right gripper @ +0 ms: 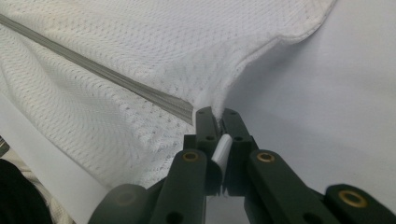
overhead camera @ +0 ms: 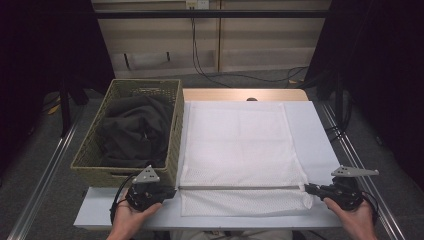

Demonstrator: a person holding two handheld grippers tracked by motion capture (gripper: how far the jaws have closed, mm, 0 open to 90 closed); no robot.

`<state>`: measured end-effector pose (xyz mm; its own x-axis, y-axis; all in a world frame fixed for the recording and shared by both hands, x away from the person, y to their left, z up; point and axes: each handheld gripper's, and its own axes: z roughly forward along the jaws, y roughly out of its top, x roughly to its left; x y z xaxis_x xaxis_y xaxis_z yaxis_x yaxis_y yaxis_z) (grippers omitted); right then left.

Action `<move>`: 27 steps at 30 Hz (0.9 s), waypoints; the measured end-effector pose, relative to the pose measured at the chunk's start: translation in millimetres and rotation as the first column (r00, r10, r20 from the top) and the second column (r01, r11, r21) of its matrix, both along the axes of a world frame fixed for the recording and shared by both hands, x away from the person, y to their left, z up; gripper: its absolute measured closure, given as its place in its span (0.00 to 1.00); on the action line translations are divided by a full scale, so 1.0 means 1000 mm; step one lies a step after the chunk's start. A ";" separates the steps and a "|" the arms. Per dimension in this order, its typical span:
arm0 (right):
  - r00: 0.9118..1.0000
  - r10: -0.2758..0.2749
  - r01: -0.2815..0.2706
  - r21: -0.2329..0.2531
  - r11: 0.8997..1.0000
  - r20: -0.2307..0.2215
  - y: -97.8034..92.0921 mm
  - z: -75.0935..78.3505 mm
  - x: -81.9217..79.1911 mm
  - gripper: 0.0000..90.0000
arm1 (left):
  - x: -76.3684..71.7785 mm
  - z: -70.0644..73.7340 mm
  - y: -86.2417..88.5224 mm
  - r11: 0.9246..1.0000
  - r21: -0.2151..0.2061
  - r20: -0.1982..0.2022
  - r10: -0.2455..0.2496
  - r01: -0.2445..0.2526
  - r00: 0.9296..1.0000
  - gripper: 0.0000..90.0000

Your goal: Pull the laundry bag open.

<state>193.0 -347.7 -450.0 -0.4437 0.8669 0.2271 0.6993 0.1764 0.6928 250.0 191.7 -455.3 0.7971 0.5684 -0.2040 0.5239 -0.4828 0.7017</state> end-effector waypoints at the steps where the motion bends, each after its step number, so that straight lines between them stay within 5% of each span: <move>1: 1.000 0.001 -0.001 0.005 1.000 -0.004 0.000 0.000 0.000 0.98 | 0.000 0.001 0.000 1.000 0.003 0.005 0.000 0.000 1.000 0.97; 11: 0.999 0.030 -0.031 -0.036 0.999 -0.042 0.008 -0.004 0.000 0.98 | 0.000 -0.002 -0.003 0.998 -0.037 -0.020 -0.043 0.043 0.999 0.96; 15: 0.998 0.037 -0.039 -0.051 0.998 -0.051 0.009 -0.006 -0.001 0.97 | -0.001 -0.002 -0.004 0.998 -0.032 -0.001 -0.062 0.062 0.998 0.96; 19: 0.996 0.040 -0.045 -0.063 0.997 -0.075 0.011 -0.008 0.001 0.88 | 0.000 -0.003 -0.004 0.997 -0.046 0.007 -0.067 0.067 0.998 0.95; 27: 0.999 0.031 -0.031 -0.032 0.999 0.016 0.014 -0.001 0.005 0.63 | -0.004 -0.001 -0.010 0.994 -0.062 0.066 -0.087 0.092 0.994 0.76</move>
